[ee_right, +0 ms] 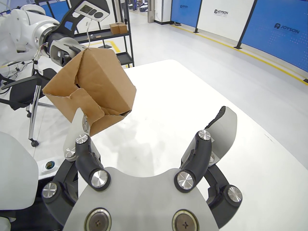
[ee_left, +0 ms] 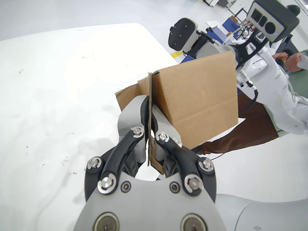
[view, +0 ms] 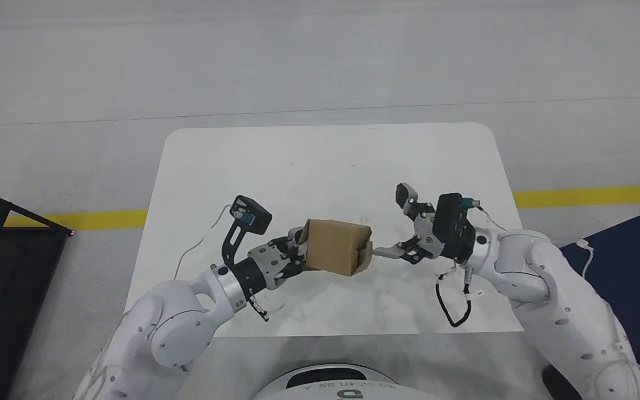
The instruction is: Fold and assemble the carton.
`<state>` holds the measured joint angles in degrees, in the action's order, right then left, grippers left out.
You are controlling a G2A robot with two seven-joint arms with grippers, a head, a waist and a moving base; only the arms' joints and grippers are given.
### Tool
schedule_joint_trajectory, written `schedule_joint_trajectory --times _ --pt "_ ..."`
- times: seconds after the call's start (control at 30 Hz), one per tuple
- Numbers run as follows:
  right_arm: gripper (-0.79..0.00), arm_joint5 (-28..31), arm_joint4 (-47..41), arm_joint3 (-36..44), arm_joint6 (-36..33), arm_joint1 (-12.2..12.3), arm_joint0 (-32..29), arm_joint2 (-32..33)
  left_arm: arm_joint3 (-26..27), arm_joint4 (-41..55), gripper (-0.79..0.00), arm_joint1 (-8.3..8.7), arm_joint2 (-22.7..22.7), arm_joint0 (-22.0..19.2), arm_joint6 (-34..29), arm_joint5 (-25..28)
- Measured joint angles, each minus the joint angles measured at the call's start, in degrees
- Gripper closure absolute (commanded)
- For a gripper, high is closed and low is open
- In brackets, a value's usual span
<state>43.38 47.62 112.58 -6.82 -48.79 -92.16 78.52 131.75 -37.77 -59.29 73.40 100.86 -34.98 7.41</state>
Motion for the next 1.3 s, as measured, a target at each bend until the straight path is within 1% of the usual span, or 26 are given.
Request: schedule_joint_trajectory --times 0.5,0.8,1.3 --pt "-0.785 -3.3 3.3 1.3 -1.0 -1.1 1.1 -4.3 -0.3 0.5 0.0 0.02 0.0 -0.3 0.7 -0.2" --pt "-0.785 -6.0 3.8 1.7 -1.6 -1.6 1.5 -5.2 -0.2 0.3 0.0 0.08 -0.3 0.0 0.8 0.1" --pt "-0.785 -6.9 4.0 1.8 -3.5 -2.1 1.9 -5.7 0.0 0.2 0.0 0.17 -0.3 0.3 1.0 0.0"
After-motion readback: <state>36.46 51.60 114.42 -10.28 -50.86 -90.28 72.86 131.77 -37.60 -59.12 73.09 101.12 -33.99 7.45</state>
